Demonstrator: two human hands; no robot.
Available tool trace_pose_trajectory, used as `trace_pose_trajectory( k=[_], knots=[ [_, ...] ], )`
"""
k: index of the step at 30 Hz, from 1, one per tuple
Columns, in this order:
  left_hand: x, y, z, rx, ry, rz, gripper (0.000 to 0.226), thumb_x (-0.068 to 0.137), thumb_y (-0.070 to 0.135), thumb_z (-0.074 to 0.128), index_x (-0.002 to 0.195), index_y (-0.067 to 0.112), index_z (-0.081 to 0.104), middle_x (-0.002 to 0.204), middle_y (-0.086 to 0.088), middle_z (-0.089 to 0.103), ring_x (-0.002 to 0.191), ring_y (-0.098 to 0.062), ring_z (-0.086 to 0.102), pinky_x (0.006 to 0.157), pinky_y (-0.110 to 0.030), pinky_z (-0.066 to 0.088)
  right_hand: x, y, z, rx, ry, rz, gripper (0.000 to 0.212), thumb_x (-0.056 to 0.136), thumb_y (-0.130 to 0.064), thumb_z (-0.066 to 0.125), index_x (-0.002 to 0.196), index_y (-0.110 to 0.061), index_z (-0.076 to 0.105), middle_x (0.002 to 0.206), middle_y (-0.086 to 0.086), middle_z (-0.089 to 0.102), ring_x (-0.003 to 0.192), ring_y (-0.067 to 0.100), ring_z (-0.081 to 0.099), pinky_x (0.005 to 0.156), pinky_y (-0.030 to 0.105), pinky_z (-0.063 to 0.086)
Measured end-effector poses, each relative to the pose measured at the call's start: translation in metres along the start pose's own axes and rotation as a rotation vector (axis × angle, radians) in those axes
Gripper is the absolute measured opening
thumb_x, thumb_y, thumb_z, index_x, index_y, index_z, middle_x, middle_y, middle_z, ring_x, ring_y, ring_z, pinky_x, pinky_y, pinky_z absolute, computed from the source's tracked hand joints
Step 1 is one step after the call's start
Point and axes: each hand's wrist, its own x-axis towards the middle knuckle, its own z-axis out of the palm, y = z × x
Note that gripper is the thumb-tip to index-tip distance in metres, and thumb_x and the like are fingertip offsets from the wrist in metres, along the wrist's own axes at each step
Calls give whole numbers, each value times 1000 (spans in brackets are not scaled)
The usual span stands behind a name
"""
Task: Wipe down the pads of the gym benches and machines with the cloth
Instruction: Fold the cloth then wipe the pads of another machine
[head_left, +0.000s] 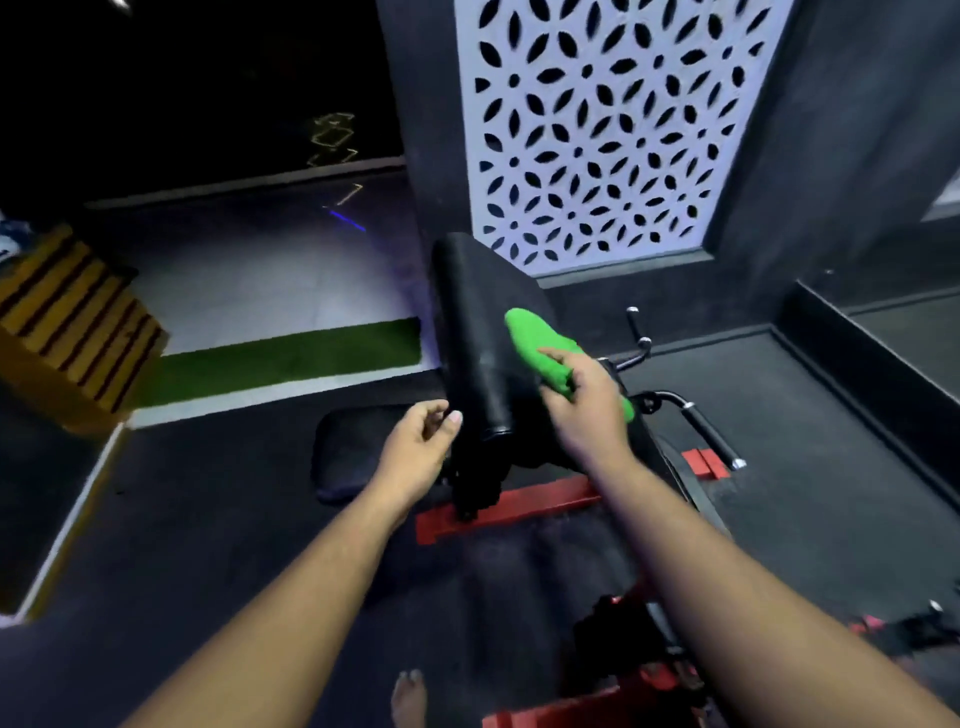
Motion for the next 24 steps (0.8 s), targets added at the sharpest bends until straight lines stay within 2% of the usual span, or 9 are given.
trace_pose_trajectory(
  k=[2, 4, 8, 10, 12, 16, 19, 23, 24],
  knots=[
    [33, -9, 9, 44, -56, 31, 52, 92, 48, 66, 132, 14, 60, 129, -8, 64, 120, -20, 60, 108, -38, 46, -10, 16, 37, -86, -273, 23, 48, 89, -38, 69, 130, -13, 67, 124, 10, 68, 119, 27, 60, 103, 20, 36],
    [68, -17, 12, 92, -128, 35, 57, 95, 44, 65, 140, 11, 54, 143, -11, 54, 132, -23, 52, 116, -37, 38, -17, 27, 63, -152, -483, 66, 70, 91, -70, 48, 135, -19, 65, 132, 6, 62, 128, 22, 54, 111, 33, 37],
    [119, -26, 14, 137, -210, 64, 64, 99, 36, 62, 151, 7, 39, 160, -13, 33, 148, -23, 32, 122, -32, 25, 3, 34, 72, -121, -199, 212, 68, 91, -73, 42, 144, -33, 54, 143, 0, 55, 136, 21, 47, 114, 54, 36],
    [142, -29, 18, 141, -229, 64, 66, 100, 34, 60, 153, 6, 35, 164, -14, 26, 152, -23, 25, 122, -30, 20, 15, 25, 82, -296, -341, 370, 74, 88, -79, 43, 155, -52, 26, 166, -3, 25, 154, 25, 19, 119, 68, 19],
    [155, -31, 22, 133, -234, 67, 68, 101, 34, 58, 156, 7, 29, 167, -12, 19, 154, -21, 18, 122, -28, 14, 20, 20, 100, -418, -495, 465, 75, 90, -79, 42, 153, -61, 6, 171, -11, 0, 157, 25, 0, 115, 73, 13],
    [180, -35, 38, 173, -266, 158, 74, 102, 38, 56, 160, 11, 19, 170, -6, 5, 157, -18, 7, 126, -36, 10, 46, 30, 121, -467, -453, 576, 66, 95, -76, 32, 151, -63, 1, 171, -12, -1, 157, 26, 7, 111, 74, 23],
    [194, -39, 47, 250, -262, 215, 78, 102, 43, 53, 161, 14, 12, 170, -4, -4, 157, -18, -2, 127, -46, 4, 74, 71, 126, -312, -424, 685, 73, 86, -84, 25, 153, -61, 7, 171, -2, 7, 157, 29, 9, 119, 67, 16],
    [207, -40, 56, 399, -310, 307, 83, 100, 51, 50, 162, 17, 6, 170, 0, -12, 156, -15, -12, 124, -45, -5, 95, 124, 111, -241, -537, 825, 52, 109, -37, 31, 161, -33, 23, 171, 2, 4, 157, 28, 2, 126, 49, 3],
    [208, -39, 59, 414, -321, 313, 84, 100, 53, 50, 162, 17, 5, 170, -1, -12, 156, -15, -13, 125, -46, -5, 94, 123, 107, -255, -549, 827, 53, 108, -41, 32, 160, -35, 24, 171, 0, 4, 157, 26, 2, 126, 49, 3]
  ],
)
